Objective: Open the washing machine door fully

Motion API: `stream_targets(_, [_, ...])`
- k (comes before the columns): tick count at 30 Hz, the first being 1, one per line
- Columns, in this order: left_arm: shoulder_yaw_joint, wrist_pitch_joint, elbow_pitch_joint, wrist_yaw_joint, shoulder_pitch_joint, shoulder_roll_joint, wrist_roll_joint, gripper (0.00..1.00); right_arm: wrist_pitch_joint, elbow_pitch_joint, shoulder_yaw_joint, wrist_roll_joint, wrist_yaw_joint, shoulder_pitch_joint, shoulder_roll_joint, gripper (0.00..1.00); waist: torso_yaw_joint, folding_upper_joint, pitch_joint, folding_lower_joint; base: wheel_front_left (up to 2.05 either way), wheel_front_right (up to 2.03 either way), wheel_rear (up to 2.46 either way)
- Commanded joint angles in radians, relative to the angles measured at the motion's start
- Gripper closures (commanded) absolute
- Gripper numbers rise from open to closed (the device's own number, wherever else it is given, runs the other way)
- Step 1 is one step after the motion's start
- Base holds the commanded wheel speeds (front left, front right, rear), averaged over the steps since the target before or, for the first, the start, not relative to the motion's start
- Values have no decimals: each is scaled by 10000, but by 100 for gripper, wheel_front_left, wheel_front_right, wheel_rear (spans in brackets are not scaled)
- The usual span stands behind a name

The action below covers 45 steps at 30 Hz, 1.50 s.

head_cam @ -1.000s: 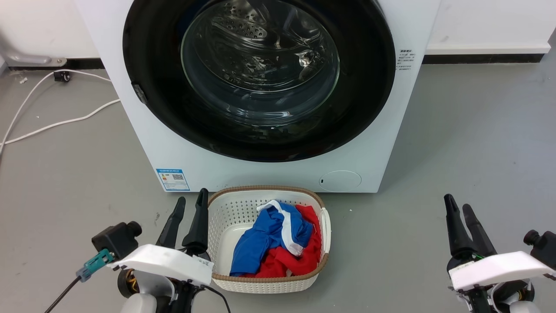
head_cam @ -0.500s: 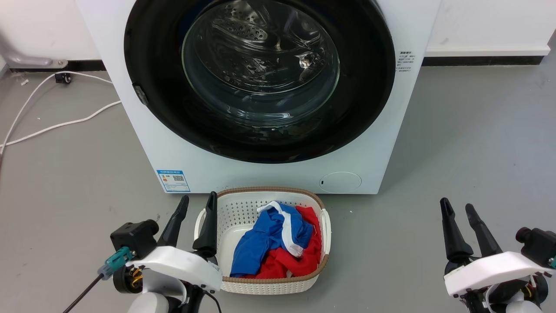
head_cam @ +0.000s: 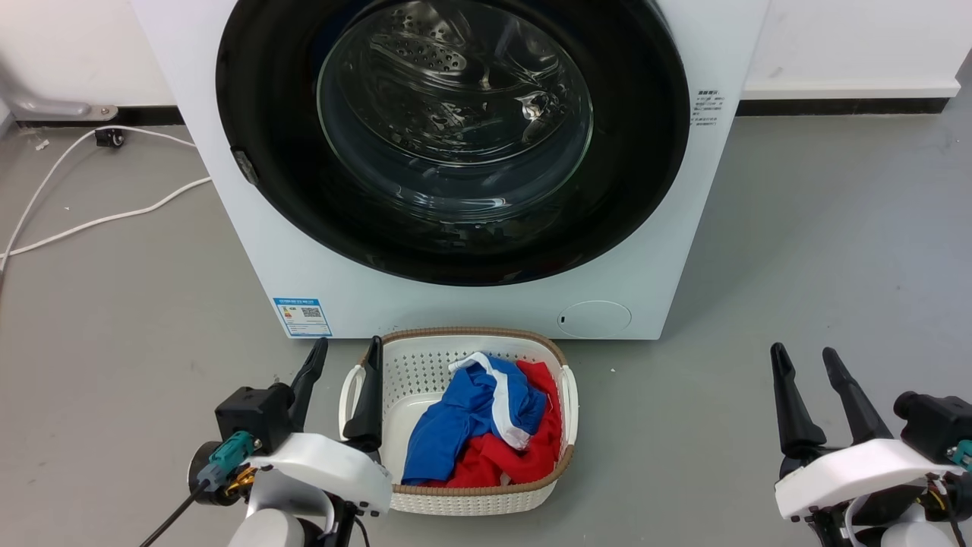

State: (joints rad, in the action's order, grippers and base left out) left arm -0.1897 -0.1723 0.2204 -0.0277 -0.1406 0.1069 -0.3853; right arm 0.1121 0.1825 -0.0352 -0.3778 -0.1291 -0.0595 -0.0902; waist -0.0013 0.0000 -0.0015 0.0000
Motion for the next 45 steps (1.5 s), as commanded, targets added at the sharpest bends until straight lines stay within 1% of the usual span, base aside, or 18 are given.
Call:
stream_targets(1, [-52,-108,-24,46,-193,57,271,0,69,-127,-3,303,-19,38,5,0,5,0,-2,0,0,0,0])
stream_targets(2, [-102,-178,12,131,-192,81,527,0,102,-158,3,598,-18,65,7,0,16,0,-3,0,0,0,0])
stream_targets(6, [-179,-272,51,179,-201,113,861,0,129,-185,24,1002,-19,94,16,0,26,0,-5,0,0,0,0])
stream_targets(22, [-337,-584,325,314,-252,111,2022,0,253,-272,-29,2264,-21,145,89,0,75,0,-37,0,0,0,0])
stream_targets(29, [-213,-721,434,136,-262,-26,2215,0,375,-306,-60,2683,-14,193,159,0,87,0,-43,0,0,0,0])
stream_targets(42, [14,-944,698,17,-348,-209,2906,0,513,-310,-130,3198,-15,256,277,0,84,0,-56,0,0,0,0])
stream_targets(45, [116,-938,787,-29,-330,-258,2843,0,507,-284,-151,3048,-15,272,302,0,74,0,-60,0,0,0,0])
